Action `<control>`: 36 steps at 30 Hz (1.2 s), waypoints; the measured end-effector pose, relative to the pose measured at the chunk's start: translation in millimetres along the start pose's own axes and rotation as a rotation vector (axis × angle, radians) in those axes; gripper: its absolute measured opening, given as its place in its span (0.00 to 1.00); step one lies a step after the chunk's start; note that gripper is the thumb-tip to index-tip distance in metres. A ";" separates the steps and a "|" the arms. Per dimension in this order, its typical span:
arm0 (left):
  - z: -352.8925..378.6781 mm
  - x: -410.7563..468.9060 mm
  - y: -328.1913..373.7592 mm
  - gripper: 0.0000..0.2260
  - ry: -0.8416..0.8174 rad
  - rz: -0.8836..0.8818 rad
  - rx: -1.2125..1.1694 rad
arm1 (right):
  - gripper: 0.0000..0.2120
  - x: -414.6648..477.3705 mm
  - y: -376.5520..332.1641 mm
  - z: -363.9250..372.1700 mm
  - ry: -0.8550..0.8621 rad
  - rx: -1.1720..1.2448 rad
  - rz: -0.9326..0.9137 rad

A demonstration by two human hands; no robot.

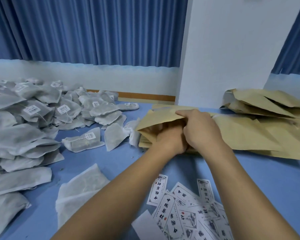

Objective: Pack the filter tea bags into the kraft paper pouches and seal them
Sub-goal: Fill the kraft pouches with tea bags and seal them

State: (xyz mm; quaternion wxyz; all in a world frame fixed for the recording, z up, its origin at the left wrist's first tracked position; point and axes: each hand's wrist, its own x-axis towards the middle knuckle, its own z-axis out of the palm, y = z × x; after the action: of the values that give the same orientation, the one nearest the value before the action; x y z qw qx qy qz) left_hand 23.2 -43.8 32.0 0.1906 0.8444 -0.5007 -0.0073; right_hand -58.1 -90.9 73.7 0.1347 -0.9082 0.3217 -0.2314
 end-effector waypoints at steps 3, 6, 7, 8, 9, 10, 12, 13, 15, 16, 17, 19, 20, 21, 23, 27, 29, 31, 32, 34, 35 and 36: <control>-4.9 -31.8 -17.4 0.08 0.495 0.085 -0.016 | 0.29 10.0 0.1 3.7 -0.013 -0.033 0.044; -9.4 -53.5 -65.3 0.08 0.929 -0.034 -0.193 | 0.32 12.1 1.3 13.4 -0.016 -0.055 0.064; -10.6 -54.4 -84.9 0.07 0.921 -0.125 -0.262 | 0.33 11.1 1.1 16.3 -0.024 -0.055 0.073; -11.1 -52.9 -102.9 0.08 0.834 -0.241 -0.317 | 0.34 10.3 0.9 18.6 -0.029 -0.056 0.078; -9.3 -48.0 -119.7 0.12 0.722 -0.322 -0.356 | 0.35 8.8 1.2 21.0 -0.030 -0.062 0.077; -9.3 -45.6 -127.7 0.16 0.616 -0.370 -0.406 | 0.35 7.5 1.2 22.8 -0.028 -0.073 0.073; 1.8 -39.5 -136.1 0.11 0.467 -0.389 -0.444 | 0.36 6.1 0.5 24.5 -0.023 -0.082 0.070; 9.2 -36.6 -137.9 0.08 0.408 -0.382 -0.405 | 0.36 6.8 1.3 24.7 -0.021 -0.075 0.068; 21.0 -34.0 -142.5 0.15 0.373 -0.406 -0.332 | 0.36 7.4 3.5 24.3 -0.012 -0.054 0.072; 20.6 -36.1 -139.8 0.16 0.402 -0.430 -0.361 | 0.37 7.0 4.5 23.9 -0.007 -0.047 0.077; 20.9 -36.4 -138.3 0.14 0.490 -0.430 -0.396 | 0.37 6.7 5.6 23.4 -0.003 -0.040 0.082; 16.3 -39.8 -130.3 0.11 0.756 -0.369 -0.404 | 0.37 6.1 6.9 22.7 0.007 -0.024 0.085; 12.4 -42.9 -124.4 0.09 0.907 -0.283 -0.379 | 0.37 6.0 6.7 22.6 0.011 -0.020 0.085; 9.1 -47.0 -118.8 0.07 1.048 -0.147 -0.338 | 0.37 6.1 6.4 22.8 0.014 -0.019 0.085; 5.2 -56.0 -106.7 0.04 1.187 0.190 -0.234 | 0.36 6.7 6.9 22.6 0.021 -0.014 0.082; 21.4 -74.7 -72.9 0.07 0.986 0.687 -0.051 | 0.32 8.5 11.3 19.3 0.027 0.067 0.072; 30.2 -78.5 -56.7 0.07 0.794 0.718 -0.012 | 0.33 11.3 14.2 14.2 0.004 0.118 0.085; 29.2 -75.6 -46.3 0.06 0.651 0.583 -0.059 | 0.34 12.5 16.8 8.9 -0.035 0.155 0.093; 24.9 -72.1 -42.4 0.05 0.604 0.467 -0.120 | 0.34 12.1 17.5 6.5 -0.053 0.174 0.087; 15.0 -58.5 -38.5 0.03 0.511 0.184 -0.214 | 0.34 10.6 16.9 1.9 -0.090 0.204 0.060; 11.0 -46.8 -37.3 0.02 0.465 0.044 -0.188 | 0.34 10.1 16.0 -0.2 -0.105 0.211 0.044; 7.1 -33.5 -36.4 0.03 0.411 -0.086 -0.113 | 0.34 9.4 14.8 -2.0 -0.110 0.212 0.036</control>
State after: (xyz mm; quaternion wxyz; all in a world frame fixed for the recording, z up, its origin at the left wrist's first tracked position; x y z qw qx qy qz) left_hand 35.8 -2.1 7.4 0.3351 0.8366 -0.4137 0.1290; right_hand -60.4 -108.4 72.7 0.2519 -0.8942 0.3038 -0.2113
